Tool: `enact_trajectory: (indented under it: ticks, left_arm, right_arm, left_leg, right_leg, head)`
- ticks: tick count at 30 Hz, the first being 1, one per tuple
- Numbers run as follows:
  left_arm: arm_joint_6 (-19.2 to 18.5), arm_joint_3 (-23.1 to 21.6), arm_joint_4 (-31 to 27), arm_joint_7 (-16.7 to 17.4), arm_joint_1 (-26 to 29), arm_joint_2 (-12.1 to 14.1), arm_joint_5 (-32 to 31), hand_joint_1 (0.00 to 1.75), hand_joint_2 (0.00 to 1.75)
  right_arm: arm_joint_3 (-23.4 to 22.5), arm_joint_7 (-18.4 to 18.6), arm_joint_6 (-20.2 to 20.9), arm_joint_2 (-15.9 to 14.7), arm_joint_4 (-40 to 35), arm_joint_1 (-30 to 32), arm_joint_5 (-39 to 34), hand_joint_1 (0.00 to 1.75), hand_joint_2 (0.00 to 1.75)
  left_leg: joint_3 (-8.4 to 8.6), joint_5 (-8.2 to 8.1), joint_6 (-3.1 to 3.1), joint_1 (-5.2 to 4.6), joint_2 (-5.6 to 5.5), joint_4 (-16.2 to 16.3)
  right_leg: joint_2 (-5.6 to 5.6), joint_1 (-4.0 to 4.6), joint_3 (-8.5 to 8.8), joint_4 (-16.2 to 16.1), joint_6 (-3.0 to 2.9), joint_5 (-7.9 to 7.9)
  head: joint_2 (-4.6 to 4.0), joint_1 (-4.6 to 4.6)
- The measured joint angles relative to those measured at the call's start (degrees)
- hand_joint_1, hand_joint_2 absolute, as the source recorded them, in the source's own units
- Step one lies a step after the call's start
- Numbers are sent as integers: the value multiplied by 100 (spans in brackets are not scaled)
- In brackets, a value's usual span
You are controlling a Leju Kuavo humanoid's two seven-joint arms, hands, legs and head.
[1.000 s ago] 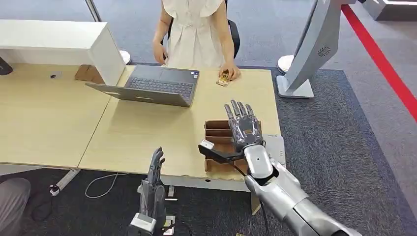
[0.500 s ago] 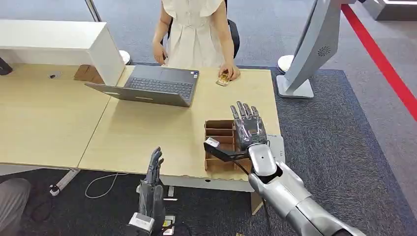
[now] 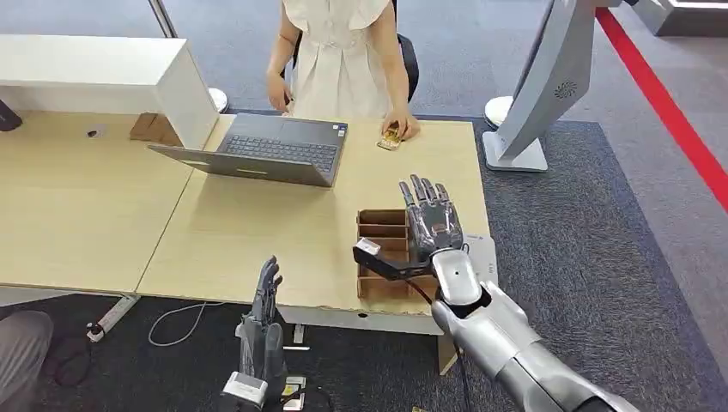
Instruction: Pass the card to the sensor for recognition and then transmit it.
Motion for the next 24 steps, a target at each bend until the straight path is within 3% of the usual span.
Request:
enact_trajectory:
  ticks: [24]
  left_arm:
    - [0,116,0,-13,57,-48,-4,0,0]
  right_arm:
    - [2,177,205,-66,271,-107,-35,0,175]
  left_leg:
    - [0,0,0,0,0,0]
  right_leg:
    - [0,0,0,0,0,0]
  head:
    - [0,0]
